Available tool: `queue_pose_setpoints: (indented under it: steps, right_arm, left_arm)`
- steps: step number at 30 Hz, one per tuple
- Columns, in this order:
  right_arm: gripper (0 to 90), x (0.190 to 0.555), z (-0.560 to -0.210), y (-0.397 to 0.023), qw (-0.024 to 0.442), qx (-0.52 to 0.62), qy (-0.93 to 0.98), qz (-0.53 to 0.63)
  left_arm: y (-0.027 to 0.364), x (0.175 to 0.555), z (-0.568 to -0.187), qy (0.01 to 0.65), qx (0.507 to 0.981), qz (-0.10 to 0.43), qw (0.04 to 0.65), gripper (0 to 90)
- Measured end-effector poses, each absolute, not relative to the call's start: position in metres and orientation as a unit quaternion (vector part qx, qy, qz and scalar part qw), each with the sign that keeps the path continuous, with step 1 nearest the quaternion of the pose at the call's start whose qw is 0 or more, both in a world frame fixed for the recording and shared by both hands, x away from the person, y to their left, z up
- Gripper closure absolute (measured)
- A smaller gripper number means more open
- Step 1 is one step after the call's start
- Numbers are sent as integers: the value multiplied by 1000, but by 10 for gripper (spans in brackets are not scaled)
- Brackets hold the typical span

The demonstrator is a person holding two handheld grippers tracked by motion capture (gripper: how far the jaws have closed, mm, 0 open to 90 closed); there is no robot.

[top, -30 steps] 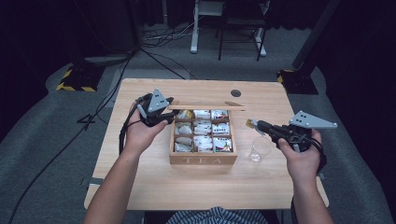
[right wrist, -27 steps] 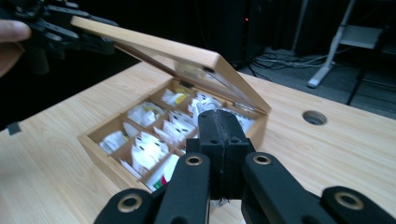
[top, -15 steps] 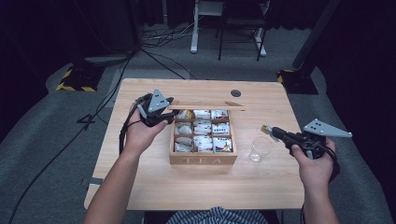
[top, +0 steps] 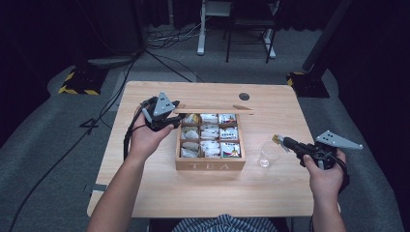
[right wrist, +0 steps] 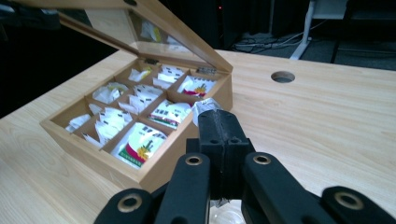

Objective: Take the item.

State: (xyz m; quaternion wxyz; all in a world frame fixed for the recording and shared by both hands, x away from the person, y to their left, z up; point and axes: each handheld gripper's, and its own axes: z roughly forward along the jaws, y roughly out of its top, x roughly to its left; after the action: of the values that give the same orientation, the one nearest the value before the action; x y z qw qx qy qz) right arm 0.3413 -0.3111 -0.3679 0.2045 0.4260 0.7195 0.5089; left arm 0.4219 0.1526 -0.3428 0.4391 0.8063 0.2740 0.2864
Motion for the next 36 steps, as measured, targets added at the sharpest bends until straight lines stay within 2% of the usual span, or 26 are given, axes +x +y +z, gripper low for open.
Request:
queue_pose_setpoints:
  steps: [36]
  right_arm:
    - [900, 361, -406, -306, 135, 454, 733, 488]
  left_arm:
    - [153, 422, -343, 275, 805, 284, 442, 555]
